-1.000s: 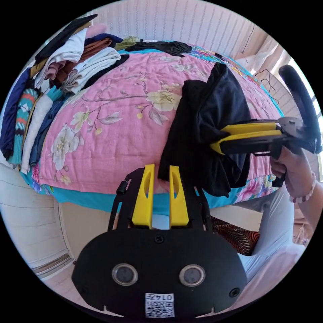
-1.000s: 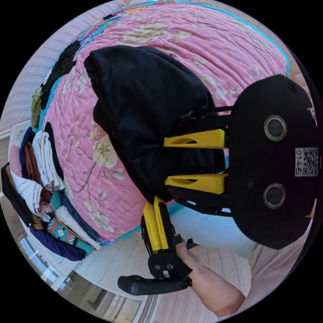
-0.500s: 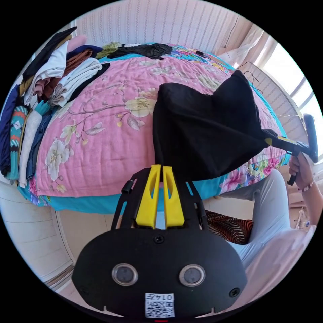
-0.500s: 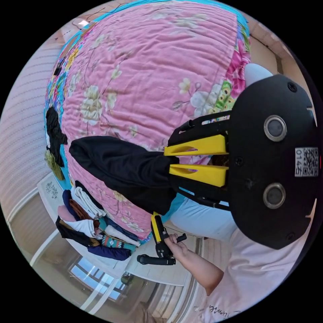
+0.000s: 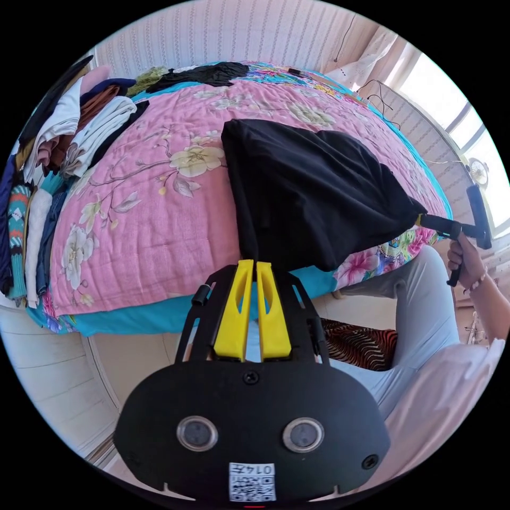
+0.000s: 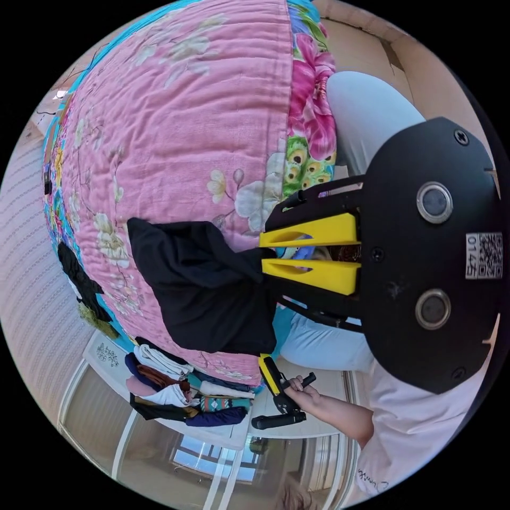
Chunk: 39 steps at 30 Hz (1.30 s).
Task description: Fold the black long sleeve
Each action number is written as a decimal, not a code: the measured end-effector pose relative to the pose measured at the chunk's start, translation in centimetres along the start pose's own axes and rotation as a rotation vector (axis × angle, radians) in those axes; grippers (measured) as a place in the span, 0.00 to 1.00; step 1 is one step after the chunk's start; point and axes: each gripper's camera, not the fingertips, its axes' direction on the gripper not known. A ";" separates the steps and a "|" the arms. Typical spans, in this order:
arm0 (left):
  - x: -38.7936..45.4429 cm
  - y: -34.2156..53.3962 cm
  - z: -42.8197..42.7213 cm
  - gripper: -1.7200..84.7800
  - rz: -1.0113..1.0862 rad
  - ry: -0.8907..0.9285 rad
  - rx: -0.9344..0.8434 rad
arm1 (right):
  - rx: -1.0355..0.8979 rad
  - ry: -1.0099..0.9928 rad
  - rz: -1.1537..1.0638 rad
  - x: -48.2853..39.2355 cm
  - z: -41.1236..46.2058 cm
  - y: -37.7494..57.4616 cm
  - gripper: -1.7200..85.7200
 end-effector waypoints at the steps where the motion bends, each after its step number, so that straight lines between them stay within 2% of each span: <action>1: 0.0 0.0 0.0 0.01 -0.002 0.002 -0.001 | 0.018 -0.012 0.022 1.0 -0.5 0.4 0.07; 10: -1.1 0.6 -0.9 0.10 -0.073 0.037 0.022 | 0.041 -0.018 0.005 4.8 -1.1 2.5 0.16; 20: -3.2 2.6 -3.9 0.13 -0.119 0.134 0.082 | 0.189 -0.078 0.064 9.1 -4.7 5.7 0.15; 27: -4.4 2.1 -3.6 0.14 -0.166 0.135 0.057 | 0.127 -0.102 0.083 10.9 -3.1 5.8 0.17; 29: -4.2 2.0 -3.6 0.14 -0.149 0.101 0.039 | 0.054 -0.042 0.116 12.0 -1.3 5.8 0.16; 31: -4.0 2.0 -4.3 0.12 -0.110 0.065 0.022 | 0.060 -0.026 0.131 12.6 -1.3 6.0 0.13; 32: -3.9 2.1 -5.0 0.07 -0.085 0.057 0.017 | 0.042 -0.016 0.121 12.8 -1.6 6.1 0.10; 36: -4.7 3.7 -8.7 0.02 -0.076 0.138 0.070 | -0.013 -0.098 0.056 13.4 -2.8 6.7 0.04; 39: -5.2 5.6 -12.8 0.01 -0.078 0.209 0.185 | 0.046 -0.160 0.043 14.3 -5.6 7.8 0.03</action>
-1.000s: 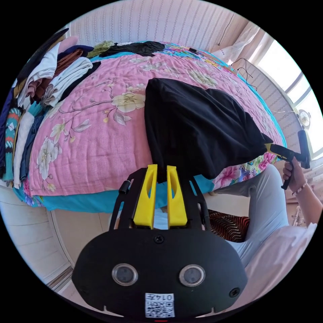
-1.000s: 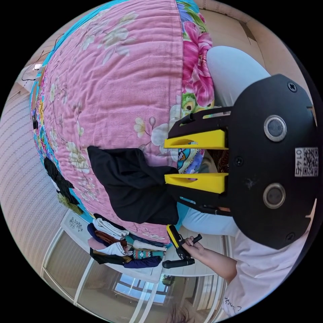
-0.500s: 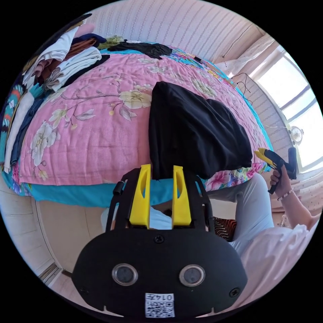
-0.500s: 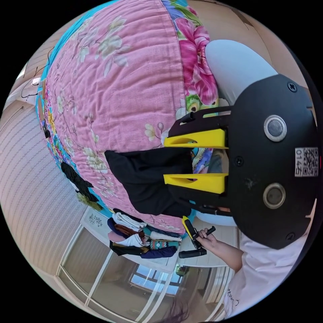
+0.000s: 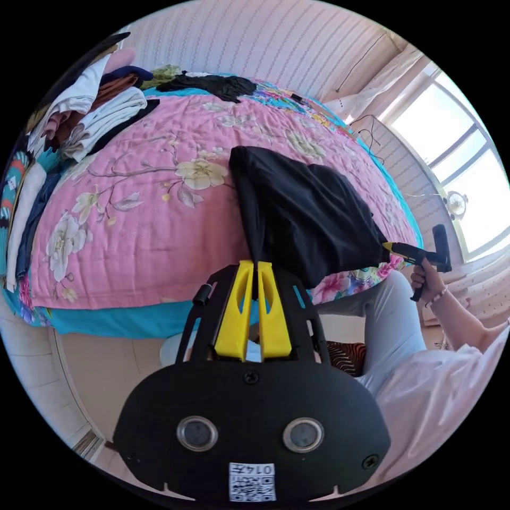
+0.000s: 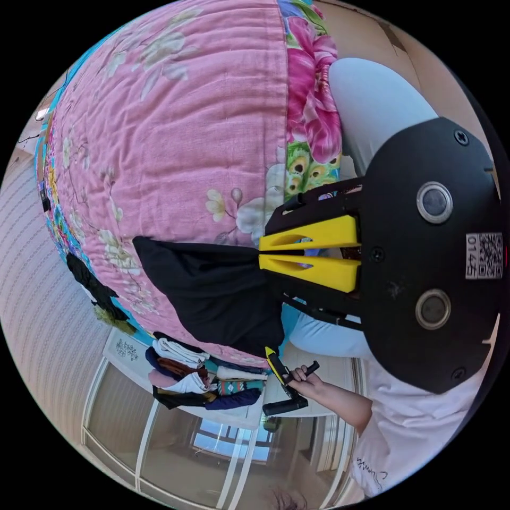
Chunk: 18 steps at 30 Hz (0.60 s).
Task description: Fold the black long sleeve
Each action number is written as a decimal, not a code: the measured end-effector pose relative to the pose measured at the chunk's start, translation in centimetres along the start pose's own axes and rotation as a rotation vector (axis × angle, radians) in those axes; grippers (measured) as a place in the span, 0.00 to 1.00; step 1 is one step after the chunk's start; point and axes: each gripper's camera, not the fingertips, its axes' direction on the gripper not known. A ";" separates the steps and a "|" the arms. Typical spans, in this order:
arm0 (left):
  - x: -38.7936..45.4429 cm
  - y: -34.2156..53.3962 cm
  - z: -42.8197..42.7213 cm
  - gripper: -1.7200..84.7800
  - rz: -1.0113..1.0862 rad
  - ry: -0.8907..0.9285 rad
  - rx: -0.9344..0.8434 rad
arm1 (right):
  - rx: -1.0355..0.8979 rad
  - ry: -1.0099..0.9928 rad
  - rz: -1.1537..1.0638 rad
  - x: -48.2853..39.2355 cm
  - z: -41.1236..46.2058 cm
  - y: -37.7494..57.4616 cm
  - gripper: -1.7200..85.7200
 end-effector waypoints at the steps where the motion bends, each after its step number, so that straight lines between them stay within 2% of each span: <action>1: 0.2 0.3 -1.0 0.01 0.006 0.006 0.025 | 0.028 -0.051 -0.002 0.2 -1.4 0.4 0.03; 6: 1.9 2.6 -11.1 0.01 0.053 0.152 0.240 | 0.137 -0.233 -0.068 -0.2 -8.0 2.0 0.02; 10: 2.7 3.9 -19.9 0.01 0.078 0.184 0.465 | 0.259 -0.485 -0.184 -2.3 -15.2 3.7 0.02; 12: 3.1 4.3 -25.5 0.01 0.111 0.274 0.629 | 0.304 -0.511 -0.283 -4.1 -18.5 4.1 0.02; 15: 3.6 3.3 -30.4 0.01 0.167 0.311 0.772 | 0.383 -0.560 -0.470 -7.4 -23.7 4.0 0.02; 18: 3.9 -1.5 -32.2 0.01 0.231 0.338 0.790 | 0.439 -0.562 -0.595 -9.8 -27.8 2.0 0.02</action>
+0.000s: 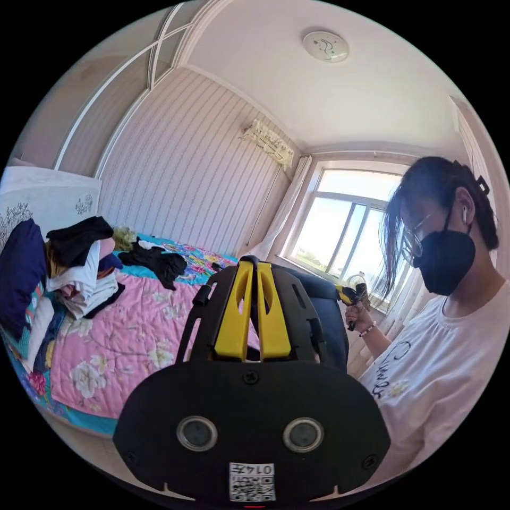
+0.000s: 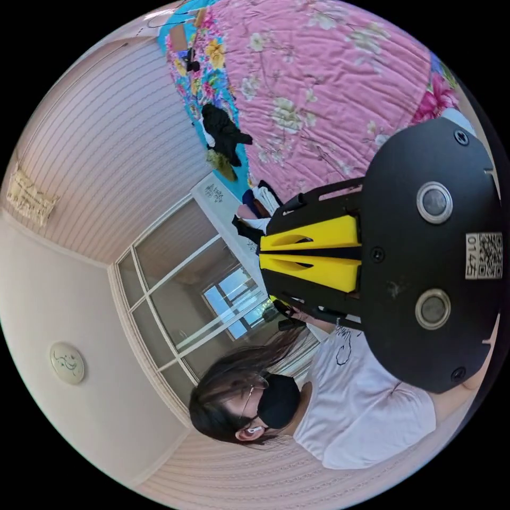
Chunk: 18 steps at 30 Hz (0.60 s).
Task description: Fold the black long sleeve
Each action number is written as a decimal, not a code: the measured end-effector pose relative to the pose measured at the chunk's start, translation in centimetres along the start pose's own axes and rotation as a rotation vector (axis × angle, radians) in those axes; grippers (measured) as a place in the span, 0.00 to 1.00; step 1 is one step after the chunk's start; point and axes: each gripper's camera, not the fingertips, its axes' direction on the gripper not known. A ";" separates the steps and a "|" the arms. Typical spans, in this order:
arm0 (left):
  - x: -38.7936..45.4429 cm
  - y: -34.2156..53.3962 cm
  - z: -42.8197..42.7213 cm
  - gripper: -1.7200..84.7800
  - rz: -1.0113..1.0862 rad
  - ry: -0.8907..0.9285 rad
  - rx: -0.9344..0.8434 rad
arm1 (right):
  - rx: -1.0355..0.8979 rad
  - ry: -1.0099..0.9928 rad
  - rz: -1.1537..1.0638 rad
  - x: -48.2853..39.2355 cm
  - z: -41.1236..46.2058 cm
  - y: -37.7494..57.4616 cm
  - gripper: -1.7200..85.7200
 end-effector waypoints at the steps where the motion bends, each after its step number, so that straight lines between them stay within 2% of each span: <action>1: -0.4 -1.1 1.0 0.01 0.006 0.005 -0.011 | -0.018 0.046 -0.027 0.2 0.1 -2.3 0.02; 4: -2.5 -8.3 6.7 0.01 0.048 -0.062 -0.082 | -0.100 0.208 -0.073 2.0 1.9 -9.9 0.02; 6: -2.7 -15.6 9.0 0.01 0.021 -0.055 -0.003 | -0.037 0.269 -0.080 2.8 1.9 -15.6 0.02; 9: 0.0 -21.9 9.3 0.01 0.082 -0.049 0.145 | 0.130 0.209 -0.118 1.1 0.1 -24.7 0.02; 13: 1.2 -22.9 11.7 0.01 0.175 -0.188 0.091 | 0.260 0.299 -0.280 -3.7 -0.9 -28.3 0.02; 18: -5.0 -14.0 16.8 0.01 0.058 -0.127 -0.154 | 0.168 0.339 -0.215 0.6 0.3 -23.8 0.02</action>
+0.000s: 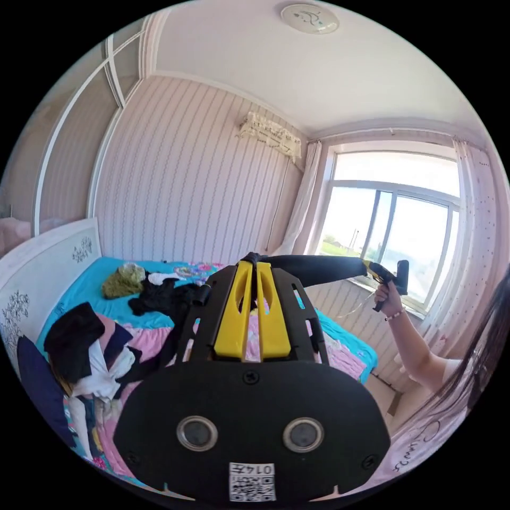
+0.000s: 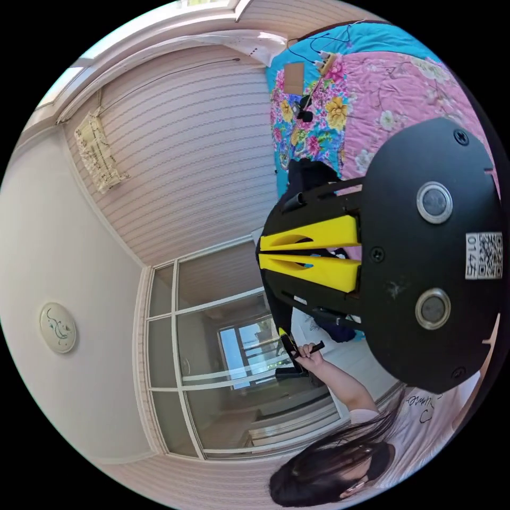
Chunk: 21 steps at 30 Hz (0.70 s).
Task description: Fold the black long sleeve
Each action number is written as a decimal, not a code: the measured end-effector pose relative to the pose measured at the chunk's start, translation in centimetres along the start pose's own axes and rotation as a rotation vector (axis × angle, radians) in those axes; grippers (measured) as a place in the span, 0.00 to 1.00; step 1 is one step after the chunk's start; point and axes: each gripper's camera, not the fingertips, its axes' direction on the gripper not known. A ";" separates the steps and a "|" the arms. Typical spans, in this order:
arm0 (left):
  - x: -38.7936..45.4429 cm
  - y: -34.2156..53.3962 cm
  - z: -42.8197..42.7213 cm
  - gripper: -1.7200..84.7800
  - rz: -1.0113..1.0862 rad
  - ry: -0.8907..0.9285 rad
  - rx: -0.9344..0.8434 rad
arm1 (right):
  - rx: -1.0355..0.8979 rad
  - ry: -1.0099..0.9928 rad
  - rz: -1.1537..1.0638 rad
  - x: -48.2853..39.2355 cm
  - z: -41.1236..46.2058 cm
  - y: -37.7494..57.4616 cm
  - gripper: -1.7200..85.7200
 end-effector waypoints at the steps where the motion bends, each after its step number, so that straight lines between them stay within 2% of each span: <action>1: -0.6 1.6 1.0 0.01 -0.013 0.003 -0.038 | -0.060 0.028 0.037 1.3 0.8 2.7 0.02; 6: -5.4 19.9 10.6 0.01 -0.197 -0.025 -0.429 | -0.368 0.129 0.241 6.6 4.6 17.0 0.02; 8: -6.8 25.8 12.8 0.01 -0.299 -0.038 -0.518 | -0.509 0.154 0.418 9.1 6.0 25.3 0.02; 12: -7.6 36.4 16.1 0.01 -0.459 -0.050 -0.736 | -0.698 0.218 0.626 10.6 7.1 35.4 0.02; 16: -6.8 39.3 16.3 0.01 -0.436 -0.094 -0.750 | -0.792 0.218 0.736 10.4 7.8 40.4 0.02; 19: -6.3 39.8 16.1 0.01 -0.445 -0.074 -0.729 | -0.812 0.198 0.747 10.4 8.2 40.6 0.02; 21: -4.9 40.0 16.4 0.01 -0.377 -0.076 -0.764 | -0.837 0.201 0.725 10.3 8.6 40.3 0.02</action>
